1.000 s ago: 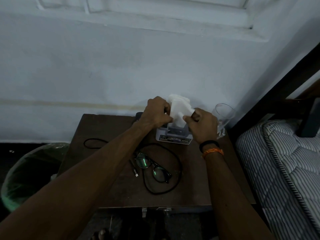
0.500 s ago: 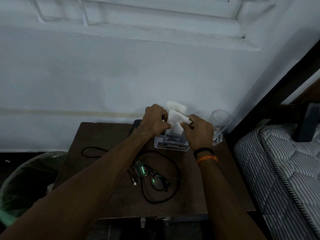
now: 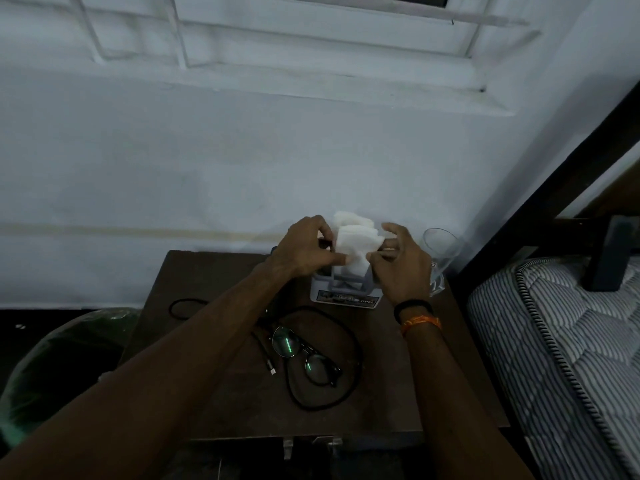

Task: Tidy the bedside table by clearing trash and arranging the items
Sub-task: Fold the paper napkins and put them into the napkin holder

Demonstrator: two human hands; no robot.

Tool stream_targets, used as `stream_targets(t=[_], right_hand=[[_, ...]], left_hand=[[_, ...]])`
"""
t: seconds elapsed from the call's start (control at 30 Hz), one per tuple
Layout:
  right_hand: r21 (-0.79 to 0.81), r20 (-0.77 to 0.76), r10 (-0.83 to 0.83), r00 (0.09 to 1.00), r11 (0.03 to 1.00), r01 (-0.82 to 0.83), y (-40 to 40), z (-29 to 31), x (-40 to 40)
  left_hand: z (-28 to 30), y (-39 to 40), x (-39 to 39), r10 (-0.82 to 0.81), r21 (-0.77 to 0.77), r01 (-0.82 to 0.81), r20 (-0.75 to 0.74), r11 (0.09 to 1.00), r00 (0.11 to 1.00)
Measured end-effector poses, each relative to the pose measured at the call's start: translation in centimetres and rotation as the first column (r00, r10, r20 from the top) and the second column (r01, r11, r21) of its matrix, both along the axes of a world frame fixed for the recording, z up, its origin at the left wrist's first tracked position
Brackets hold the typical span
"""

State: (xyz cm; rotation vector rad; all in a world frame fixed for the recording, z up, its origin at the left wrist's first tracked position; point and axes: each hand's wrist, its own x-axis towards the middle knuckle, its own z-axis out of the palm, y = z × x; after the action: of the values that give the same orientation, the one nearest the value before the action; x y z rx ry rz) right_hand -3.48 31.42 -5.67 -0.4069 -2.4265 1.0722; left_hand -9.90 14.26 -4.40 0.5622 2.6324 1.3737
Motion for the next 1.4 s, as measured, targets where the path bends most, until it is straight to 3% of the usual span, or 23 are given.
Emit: stream_targets(t=[0.17, 0.3, 0.43, 0.83, 0.93, 1.07, 1.13, 1.2, 1.3, 1.4], right_hand=[[0.07, 0.026, -0.133, 0.991, 0.989, 0.13, 0.5, 0.7, 1.5], [0.215, 0.184, -0.122, 0.975, 0.973, 0.081, 0.3, 0.1, 3.1], [0.209, 0.323, -0.061, 0.944, 0.978, -0.008, -0.3, -0.4, 4.1], [0.236, 0.325, -0.125, 0.937, 0.971, 0.048, 0.3, -0.8, 2.9], [0.304, 0.283, -0.177, 0.943, 0.949, 0.087, 0.1, -0.5, 3.3], [0.393, 0.147, -0.226, 0.963, 0.907, 0.152, -1.0, 0.4, 4.1], [0.399, 0.114, -0.141, 0.983, 0.913, 0.084, -2.2, 0.3, 4.4], [0.382, 0.179, -0.006, 0.984, 0.922, -0.064, -3.6, -0.3, 4.6], [0.309, 0.364, 0.205, 0.909, 0.894, -0.325, -6.0, -1.2, 4.5], [0.244, 0.475, 0.296, 0.828, 0.86, -0.447, -8.0, -2.0, 4.4]], left_hand=[[-1.0, -2.2, 0.4, -0.179, -0.127, 0.204, 0.181, 0.971, 0.967], [-1.8, -1.8, 0.5, -0.182, -0.092, 0.194, 0.124, 0.977, 0.975], [-2.1, -1.1, 0.4, -0.136, -0.097, 0.141, 0.049, 0.985, 0.989], [-2.3, 0.3, 0.2, -0.127, -0.052, 0.128, 0.029, 0.99, 0.992], [-1.8, -0.8, 0.5, -0.132, -0.074, 0.136, 0.064, 0.988, 0.989], [-1.9, -4.2, 1.7, 0.043, 0.053, -0.047, 0.069, 0.997, 0.997], [-2.3, -6.2, 2.8, 0.169, 0.111, -0.177, 0.081, 0.978, 0.982], [-2.9, -7.9, 3.7, 0.272, 0.117, -0.28, 0.081, 0.953, 0.959], [-3.6, -10.6, 5.4, 0.334, 0.097, -0.343, 0.095, 0.934, 0.938], [-4.3, -12.9, 7.2, 0.335, 0.054, -0.339, 0.077, 0.939, 0.939]])
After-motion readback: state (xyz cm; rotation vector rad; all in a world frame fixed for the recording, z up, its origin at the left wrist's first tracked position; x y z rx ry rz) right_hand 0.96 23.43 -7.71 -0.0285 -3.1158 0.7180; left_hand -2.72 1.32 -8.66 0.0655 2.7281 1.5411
